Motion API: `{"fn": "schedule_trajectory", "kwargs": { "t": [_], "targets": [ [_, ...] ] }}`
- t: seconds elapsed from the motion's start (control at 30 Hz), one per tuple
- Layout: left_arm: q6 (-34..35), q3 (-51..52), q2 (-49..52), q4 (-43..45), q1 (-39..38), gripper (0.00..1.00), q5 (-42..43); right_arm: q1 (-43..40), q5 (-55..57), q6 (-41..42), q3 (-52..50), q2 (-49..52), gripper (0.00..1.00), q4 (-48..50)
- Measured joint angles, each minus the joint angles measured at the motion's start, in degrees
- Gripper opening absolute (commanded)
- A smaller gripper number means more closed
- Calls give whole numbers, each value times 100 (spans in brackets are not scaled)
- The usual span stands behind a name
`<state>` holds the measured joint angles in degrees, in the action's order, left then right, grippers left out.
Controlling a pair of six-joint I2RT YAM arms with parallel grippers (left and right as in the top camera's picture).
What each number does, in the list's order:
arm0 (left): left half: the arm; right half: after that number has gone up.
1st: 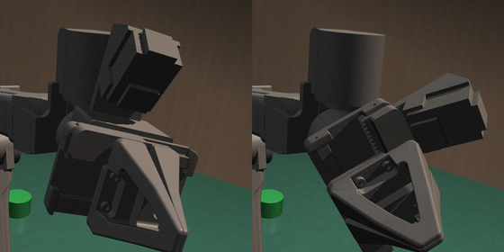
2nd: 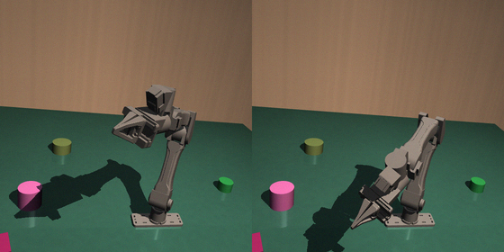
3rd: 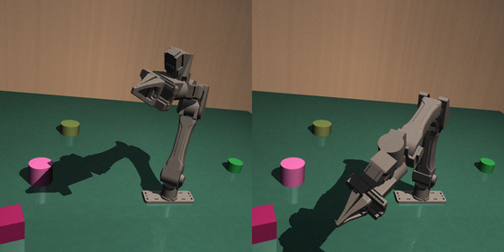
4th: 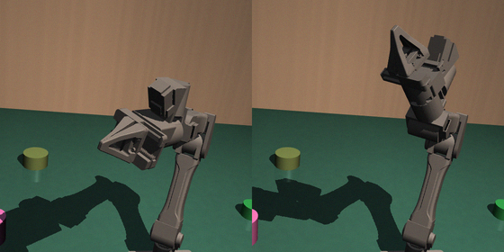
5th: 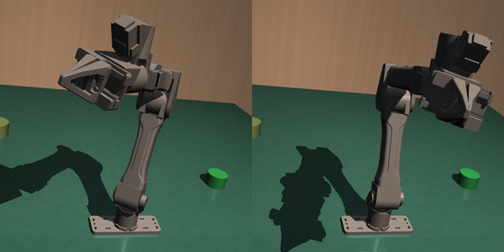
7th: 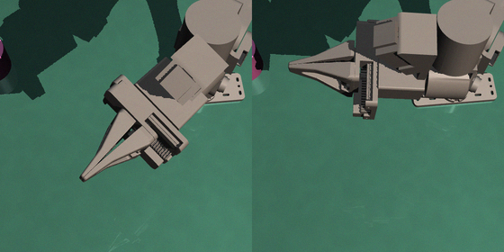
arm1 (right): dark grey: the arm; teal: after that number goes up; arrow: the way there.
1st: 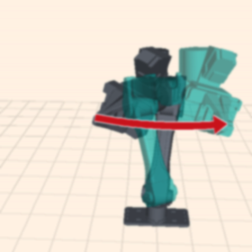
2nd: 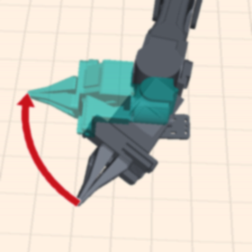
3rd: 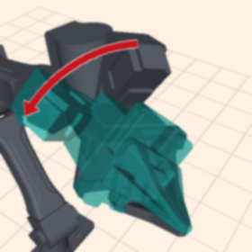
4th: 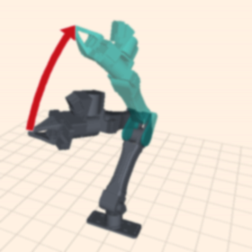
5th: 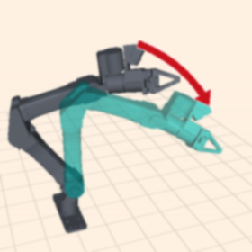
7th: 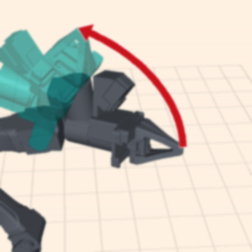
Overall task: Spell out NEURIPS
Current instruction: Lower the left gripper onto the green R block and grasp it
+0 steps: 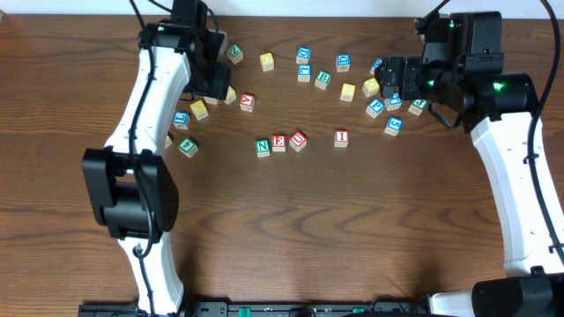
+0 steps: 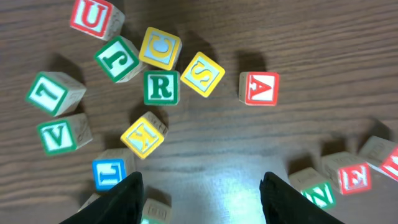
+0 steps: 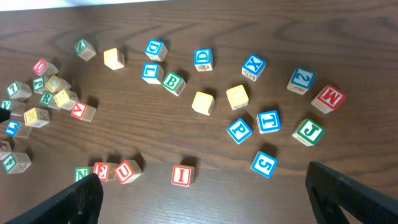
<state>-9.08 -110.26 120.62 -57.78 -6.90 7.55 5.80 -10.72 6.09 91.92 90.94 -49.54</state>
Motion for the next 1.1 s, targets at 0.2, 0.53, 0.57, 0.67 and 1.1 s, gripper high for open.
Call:
{"fn": "schedule_trajectory", "kwargs": {
  "t": [0.2, 0.53, 0.57, 0.67, 1.1],
  "targets": [
    [-28, 0, 256, 302, 70, 59, 11, 0, 0, 0, 0, 0, 99, -35],
    [-52, 0, 859, 684, 267, 56, 9, 0, 0, -2, 2, 0, 99, -35],
    [-63, 0, 885, 713, 269, 56, 9, 0, 0, 0, 2, 0, 99, -35],
    [-96, 0, 927, 796, 269, 56, 9, 0, 0, 0, 2, -2, 99, -35],
    [-146, 0, 1185, 848, 267, 52, 7, 0, 0, 0, 2, 0, 99, -37]
  ]
}}
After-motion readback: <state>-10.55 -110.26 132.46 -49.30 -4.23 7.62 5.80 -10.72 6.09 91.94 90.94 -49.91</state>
